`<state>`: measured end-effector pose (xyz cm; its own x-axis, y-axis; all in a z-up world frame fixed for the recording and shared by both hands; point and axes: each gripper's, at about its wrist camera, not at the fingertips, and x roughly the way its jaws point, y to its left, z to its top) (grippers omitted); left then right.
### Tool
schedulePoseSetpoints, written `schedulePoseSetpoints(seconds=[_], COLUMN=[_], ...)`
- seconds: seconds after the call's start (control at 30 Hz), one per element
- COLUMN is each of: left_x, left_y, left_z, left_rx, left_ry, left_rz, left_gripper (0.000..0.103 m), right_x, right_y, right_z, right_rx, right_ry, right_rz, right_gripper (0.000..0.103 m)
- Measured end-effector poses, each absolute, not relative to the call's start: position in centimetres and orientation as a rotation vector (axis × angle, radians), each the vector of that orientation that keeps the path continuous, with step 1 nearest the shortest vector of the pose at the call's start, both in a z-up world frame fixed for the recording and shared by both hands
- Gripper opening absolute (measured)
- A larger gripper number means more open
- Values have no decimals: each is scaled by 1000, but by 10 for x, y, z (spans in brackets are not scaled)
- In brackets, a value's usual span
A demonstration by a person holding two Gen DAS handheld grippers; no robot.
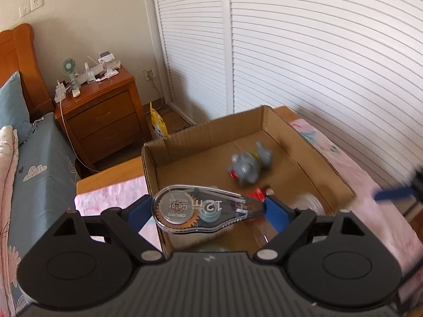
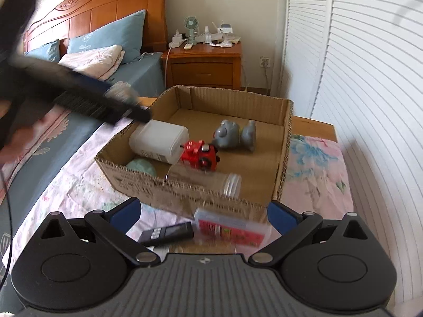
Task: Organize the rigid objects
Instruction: 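Carry the correction tape and red train into the box and release both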
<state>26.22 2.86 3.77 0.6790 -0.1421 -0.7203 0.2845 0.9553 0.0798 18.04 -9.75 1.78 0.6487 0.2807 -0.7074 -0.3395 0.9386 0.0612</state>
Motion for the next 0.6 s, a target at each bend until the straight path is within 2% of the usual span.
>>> schedulePoseSetpoints(seconds=[0.33, 0.6], left_x=[335, 363], left_y=[30, 39], left_z=[18, -12], left_rx=[151, 105], left_ry=[862, 928], left_rz=[-146, -62], left_gripper=[89, 91], right_x=[134, 118], right_y=[-105, -116], right_z=[8, 11], right_rx=[-28, -8], right_ry=[757, 729], right_rz=[225, 165], right_gripper=[103, 103])
